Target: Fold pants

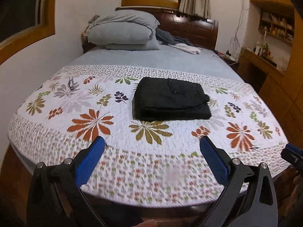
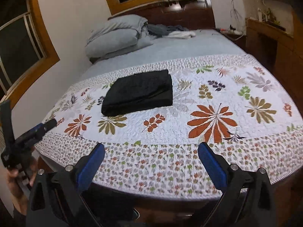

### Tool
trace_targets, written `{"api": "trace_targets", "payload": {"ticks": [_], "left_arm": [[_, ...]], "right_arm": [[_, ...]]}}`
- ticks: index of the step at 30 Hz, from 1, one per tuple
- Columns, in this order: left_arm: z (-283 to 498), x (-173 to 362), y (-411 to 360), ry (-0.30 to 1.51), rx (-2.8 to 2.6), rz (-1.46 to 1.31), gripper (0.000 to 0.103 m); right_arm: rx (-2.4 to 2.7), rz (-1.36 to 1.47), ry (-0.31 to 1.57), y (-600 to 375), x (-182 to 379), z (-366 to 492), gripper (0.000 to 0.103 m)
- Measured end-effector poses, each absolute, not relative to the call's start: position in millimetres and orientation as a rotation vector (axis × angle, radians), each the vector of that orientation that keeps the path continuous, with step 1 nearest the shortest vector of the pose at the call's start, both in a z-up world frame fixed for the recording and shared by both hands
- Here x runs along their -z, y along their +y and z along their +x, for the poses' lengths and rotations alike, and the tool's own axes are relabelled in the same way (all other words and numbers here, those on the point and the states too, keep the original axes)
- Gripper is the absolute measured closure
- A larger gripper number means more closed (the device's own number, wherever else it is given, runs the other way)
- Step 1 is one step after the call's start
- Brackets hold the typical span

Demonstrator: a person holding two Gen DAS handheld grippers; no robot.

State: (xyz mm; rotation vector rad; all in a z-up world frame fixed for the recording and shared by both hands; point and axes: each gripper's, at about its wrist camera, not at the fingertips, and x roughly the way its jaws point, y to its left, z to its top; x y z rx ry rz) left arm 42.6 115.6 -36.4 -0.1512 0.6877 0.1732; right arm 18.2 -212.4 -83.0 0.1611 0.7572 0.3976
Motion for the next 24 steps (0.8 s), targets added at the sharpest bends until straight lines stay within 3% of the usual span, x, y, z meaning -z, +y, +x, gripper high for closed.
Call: {"api": "trace_targets", "payload": {"ticks": [11, 24], "left_arm": [[-49.9, -17.7, 81.8, 0.627, -0.228, -0.105, 0.003], [-63.5, -26.2, 76.0, 0.6, -0.25, -0.107, 0.003]], "right_arm": [[-0.473, 0.096, 0.71, -191.3, 51.4, -44.2, 0.004], [-0.501, 0.045, 0.679, -181.2, 38.1, -60.0, 0.004]]}}
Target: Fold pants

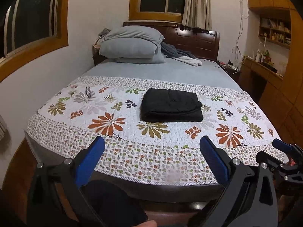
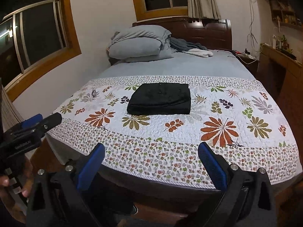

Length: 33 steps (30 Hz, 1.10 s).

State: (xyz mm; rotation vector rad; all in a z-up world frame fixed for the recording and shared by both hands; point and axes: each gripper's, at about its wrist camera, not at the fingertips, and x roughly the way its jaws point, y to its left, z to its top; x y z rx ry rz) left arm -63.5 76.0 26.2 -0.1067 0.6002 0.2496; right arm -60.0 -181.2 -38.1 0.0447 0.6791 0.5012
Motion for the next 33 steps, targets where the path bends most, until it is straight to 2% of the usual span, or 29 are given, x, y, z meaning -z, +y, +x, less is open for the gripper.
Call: {"api": "trace_targets", "payload": {"ticks": [33], "left_arm": [[-14.5, -1.3, 84.7, 0.637, -0.236, -0.117, 0.003]], "right_arm": [[-0.499, 0.034, 0.721, -162.2, 66.0, -19.0, 0.004]]}}
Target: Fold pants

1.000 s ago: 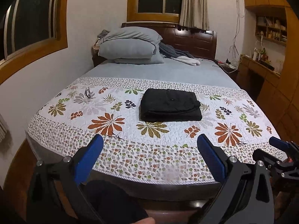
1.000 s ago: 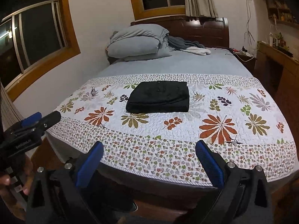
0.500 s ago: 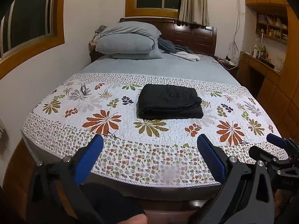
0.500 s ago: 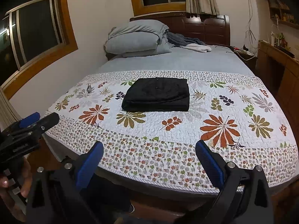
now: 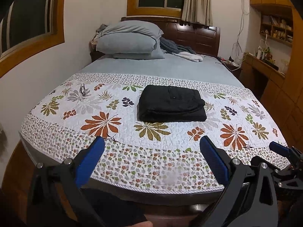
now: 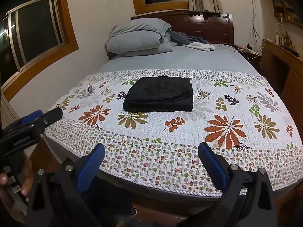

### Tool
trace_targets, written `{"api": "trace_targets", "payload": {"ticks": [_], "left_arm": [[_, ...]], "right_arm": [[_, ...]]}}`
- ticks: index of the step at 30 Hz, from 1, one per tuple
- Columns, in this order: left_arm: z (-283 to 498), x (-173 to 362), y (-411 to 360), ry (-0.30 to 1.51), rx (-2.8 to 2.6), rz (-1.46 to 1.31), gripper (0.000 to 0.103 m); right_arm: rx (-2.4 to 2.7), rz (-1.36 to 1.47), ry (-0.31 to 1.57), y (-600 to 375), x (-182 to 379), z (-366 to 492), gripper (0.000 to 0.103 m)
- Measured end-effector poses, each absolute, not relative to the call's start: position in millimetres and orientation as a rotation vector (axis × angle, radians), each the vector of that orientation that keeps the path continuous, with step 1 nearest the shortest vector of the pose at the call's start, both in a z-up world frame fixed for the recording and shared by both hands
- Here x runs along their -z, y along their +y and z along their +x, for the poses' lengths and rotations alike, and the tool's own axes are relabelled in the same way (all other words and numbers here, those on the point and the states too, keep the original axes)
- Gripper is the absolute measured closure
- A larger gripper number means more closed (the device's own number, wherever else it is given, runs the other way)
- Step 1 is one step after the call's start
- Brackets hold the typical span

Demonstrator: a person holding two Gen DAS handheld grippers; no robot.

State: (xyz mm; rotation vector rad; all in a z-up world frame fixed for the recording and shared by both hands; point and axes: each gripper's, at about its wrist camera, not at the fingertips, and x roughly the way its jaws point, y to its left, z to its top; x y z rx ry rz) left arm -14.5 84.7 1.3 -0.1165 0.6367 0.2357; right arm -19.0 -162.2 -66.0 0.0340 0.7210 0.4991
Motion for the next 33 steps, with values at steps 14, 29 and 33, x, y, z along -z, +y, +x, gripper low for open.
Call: {"api": "trace_targets", "payload": {"ticks": [14, 29, 33], "left_arm": [[-15.1, -0.4, 81.6, 0.602, -0.257, -0.089, 0.003], [-18.4, -0.8, 81.2, 0.599, -0.24, -0.08, 0.003], [-18.3, -1.4, 81.7, 0.602, -0.244, -0.084, 0.003]], "right_arm": [[-0.502, 0.044, 0.73, -162.5, 71.5, -18.4, 0.004], [-0.499, 0.049, 0.731, -163.8, 71.9, -17.5, 0.004], [-0.499, 0.052, 0.728, -163.9, 71.0, -17.9, 0.004]]}}
